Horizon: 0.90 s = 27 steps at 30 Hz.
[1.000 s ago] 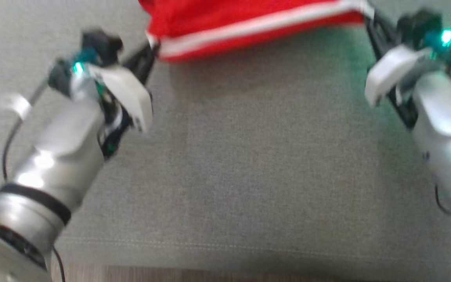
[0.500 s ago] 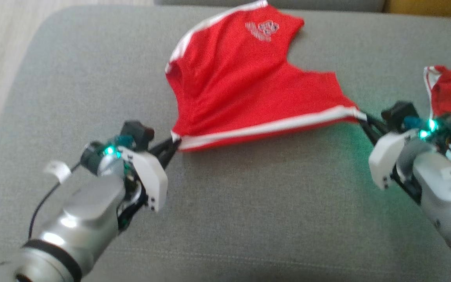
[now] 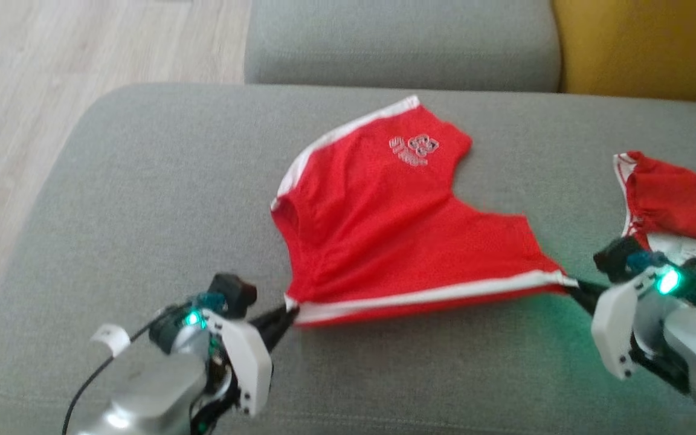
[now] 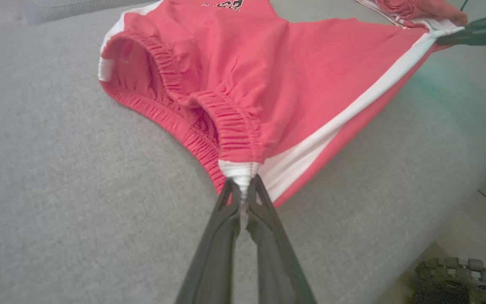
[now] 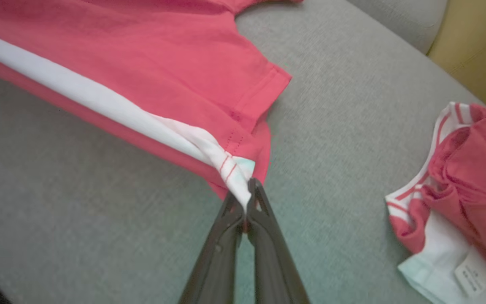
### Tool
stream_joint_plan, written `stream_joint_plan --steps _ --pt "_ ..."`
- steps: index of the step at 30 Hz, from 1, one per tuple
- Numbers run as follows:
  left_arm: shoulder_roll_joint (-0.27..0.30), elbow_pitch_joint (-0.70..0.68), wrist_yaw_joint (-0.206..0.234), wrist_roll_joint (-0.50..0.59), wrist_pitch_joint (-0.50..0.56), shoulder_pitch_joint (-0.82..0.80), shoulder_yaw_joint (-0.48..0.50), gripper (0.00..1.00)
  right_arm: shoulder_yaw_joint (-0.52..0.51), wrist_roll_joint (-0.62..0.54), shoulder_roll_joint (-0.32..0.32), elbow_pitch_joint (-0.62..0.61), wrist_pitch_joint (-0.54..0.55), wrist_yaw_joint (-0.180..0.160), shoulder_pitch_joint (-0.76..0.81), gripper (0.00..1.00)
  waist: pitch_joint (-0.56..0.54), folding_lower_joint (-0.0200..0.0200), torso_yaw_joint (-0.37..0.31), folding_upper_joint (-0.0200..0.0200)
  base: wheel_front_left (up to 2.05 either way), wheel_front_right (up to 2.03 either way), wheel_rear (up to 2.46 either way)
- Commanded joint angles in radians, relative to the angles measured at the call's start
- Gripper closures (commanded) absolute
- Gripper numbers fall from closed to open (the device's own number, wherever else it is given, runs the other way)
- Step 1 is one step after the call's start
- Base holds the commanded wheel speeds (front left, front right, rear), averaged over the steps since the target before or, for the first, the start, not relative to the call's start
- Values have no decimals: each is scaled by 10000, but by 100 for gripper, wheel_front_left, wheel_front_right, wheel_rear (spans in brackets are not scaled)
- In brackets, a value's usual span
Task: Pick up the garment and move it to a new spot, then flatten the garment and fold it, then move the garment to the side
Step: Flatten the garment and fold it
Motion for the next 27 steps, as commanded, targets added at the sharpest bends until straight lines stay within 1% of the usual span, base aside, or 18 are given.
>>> stream_joint_plan --steps 1,7,9,10,14,21,24,27 --pt "514 -455 16 -247 185 -123 209 100 277 444 -792 -566 299 -9 75 100 -209 1 -75 -1 0 0 0" --pt "1145 -1920 33 -745 859 614 73 100 791 1430 -2041 -2113 1248 -9 323 100 -437 1 -137 -1 0 0 0" --pt "1398 -2422 184 -727 969 758 53 100 851 1701 -2414 -2566 1467 -9 401 100 -409 1 -147 -1 0 0 0" --pt "1398 -2422 184 -727 969 758 53 100 851 1701 -2414 -2566 1467 -9 401 100 -409 1 -147 -1 0 0 0" --pt "1829 -3584 512 -978 1304 1113 74 100 943 2147 -3123 -3408 1848 -9 669 100 -396 1 -120 -1 0 0 0" --pt "2790 -5673 1147 -1217 2086 1651 19 100 1005 2694 -4174 -4753 2843 -9 880 100 -367 1 -157 -1 0 0 0" --pt "3032 -6298 1409 -1207 2147 1682 80 100 871 2846 -4449 -5131 3038 -9 784 100 -318 1 -135 -1 0 0 0" --pt "3106 -6644 1632 -1180 2027 1570 270 100 548 2901 -4482 -5348 2989 -9 543 100 -235 1 -81 -1 0 0 0"
